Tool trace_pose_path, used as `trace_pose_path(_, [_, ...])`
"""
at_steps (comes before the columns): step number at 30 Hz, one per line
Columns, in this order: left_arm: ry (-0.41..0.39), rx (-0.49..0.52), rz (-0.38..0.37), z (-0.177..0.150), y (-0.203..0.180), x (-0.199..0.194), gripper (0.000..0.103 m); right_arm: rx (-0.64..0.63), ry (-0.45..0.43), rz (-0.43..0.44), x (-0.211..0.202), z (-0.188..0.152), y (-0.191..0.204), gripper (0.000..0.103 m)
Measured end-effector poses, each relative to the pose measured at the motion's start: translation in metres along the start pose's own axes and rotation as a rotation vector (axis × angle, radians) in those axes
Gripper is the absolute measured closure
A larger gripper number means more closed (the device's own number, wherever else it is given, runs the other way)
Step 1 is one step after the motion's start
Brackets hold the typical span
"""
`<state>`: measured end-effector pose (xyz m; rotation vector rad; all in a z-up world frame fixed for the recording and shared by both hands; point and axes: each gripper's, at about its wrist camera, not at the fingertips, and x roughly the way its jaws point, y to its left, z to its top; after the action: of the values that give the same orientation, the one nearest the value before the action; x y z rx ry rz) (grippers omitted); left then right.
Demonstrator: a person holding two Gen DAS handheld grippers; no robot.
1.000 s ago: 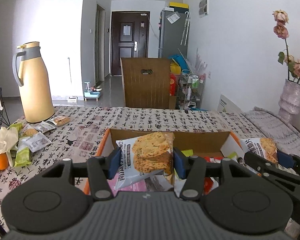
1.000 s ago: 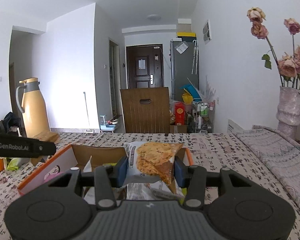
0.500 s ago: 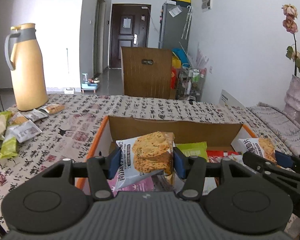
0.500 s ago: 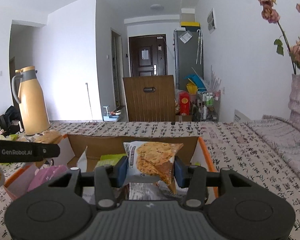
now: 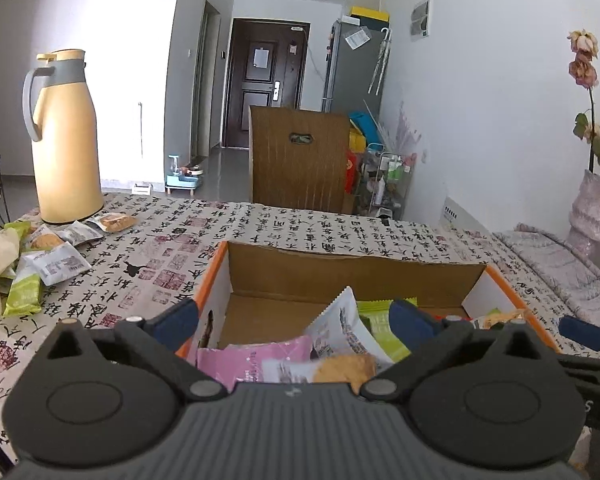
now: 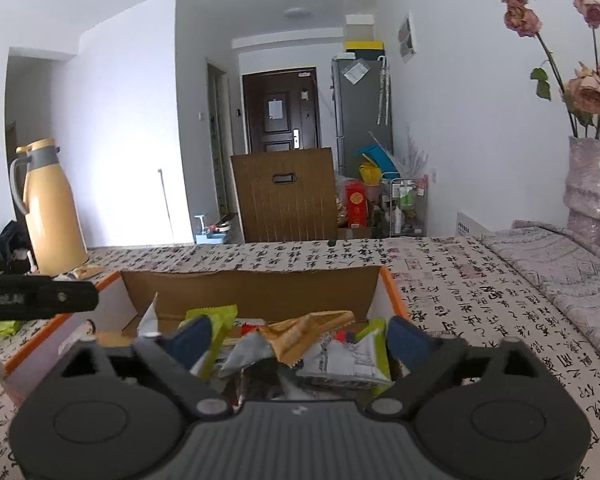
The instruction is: Organize snacks
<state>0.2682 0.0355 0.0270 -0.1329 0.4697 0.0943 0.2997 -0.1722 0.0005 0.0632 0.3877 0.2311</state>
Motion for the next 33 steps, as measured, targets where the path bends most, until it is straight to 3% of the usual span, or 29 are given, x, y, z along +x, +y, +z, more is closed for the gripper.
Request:
trace_pose_path(12, [-0.015, 0.003, 0.004, 0.007, 0.000, -0.018, 0.000, 0.000, -0.015, -0.021, -0.017, 0.008, 0.000, 0.000])
trace_pose_path(23, [-0.065, 0.025, 0.007, -0.003, 0.010, -0.079, 0.000, -0.032, -0.035, -0.014, -0.077, 0.003, 0.010, 0.000])
trace_pose_path(33, [-0.067, 0.065, -0.011, -0.038, 0.018, -0.135, 0.000, -0.036, -0.012, -0.002, -0.139, -0.027, 0.014, 0.000])
